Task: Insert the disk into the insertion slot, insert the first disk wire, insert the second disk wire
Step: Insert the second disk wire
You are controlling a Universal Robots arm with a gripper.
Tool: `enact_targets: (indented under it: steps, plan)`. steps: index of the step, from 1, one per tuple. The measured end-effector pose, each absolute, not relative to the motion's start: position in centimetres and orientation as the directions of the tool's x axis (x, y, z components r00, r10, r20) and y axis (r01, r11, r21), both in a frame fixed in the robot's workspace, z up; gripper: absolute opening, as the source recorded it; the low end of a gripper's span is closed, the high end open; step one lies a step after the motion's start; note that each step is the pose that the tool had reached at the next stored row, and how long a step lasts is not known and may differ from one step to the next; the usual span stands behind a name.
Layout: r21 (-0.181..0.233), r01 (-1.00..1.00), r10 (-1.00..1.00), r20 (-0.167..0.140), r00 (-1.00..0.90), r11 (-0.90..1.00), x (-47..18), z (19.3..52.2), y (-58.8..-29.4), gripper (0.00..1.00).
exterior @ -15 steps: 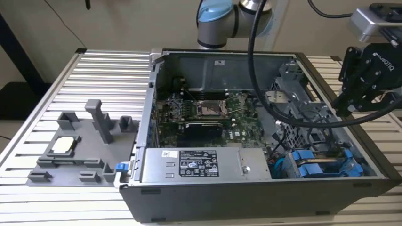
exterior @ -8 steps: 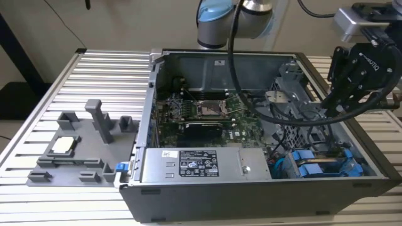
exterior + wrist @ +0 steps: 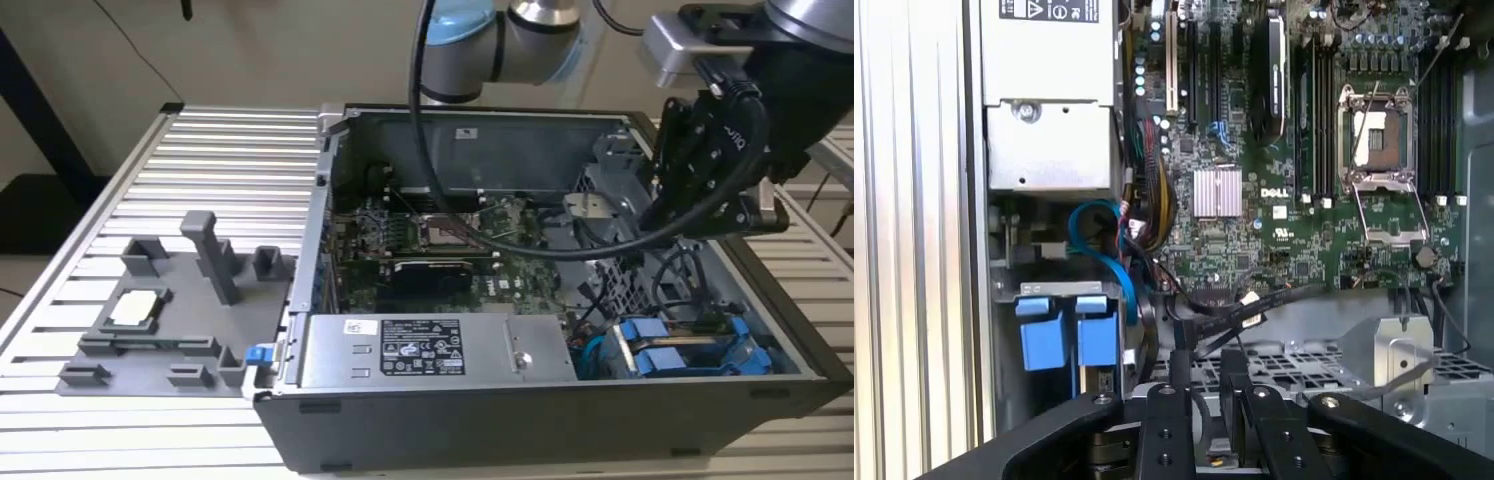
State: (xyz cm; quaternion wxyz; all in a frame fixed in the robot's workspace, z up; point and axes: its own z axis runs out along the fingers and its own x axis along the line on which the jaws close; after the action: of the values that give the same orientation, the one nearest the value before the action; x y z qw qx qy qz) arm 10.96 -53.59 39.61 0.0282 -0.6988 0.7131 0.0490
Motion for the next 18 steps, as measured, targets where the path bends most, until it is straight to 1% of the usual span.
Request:
enact_targets:
  steps: [6,7,11,13,15,18]
  plan:
    - [0.029,-0.999,-0.994,-0.109,-0.022,0.018,10.0,39.6,-53.6,0.27]
    - [0.029,-0.999,-0.994,-0.103,-0.021,0.019,10.0,39.6,-53.6,0.27]
    - [0.026,-1.000,-0.999,-0.048,-0.015,0.014,9.8,39.5,-53.3,0.27]
    - [0.023,-1.000,-1.000,-0.030,-0.010,0.009,9.7,39.4,-53.0,0.27]
    - [0.017,-1.000,-1.000,-0.024,-0.003,0.003,9.5,39.2,-52.6,0.27]
    - [0.003,-1.000,-1.000,-0.024,0.010,-0.010,9.4,38.8,-52.4,0.27]
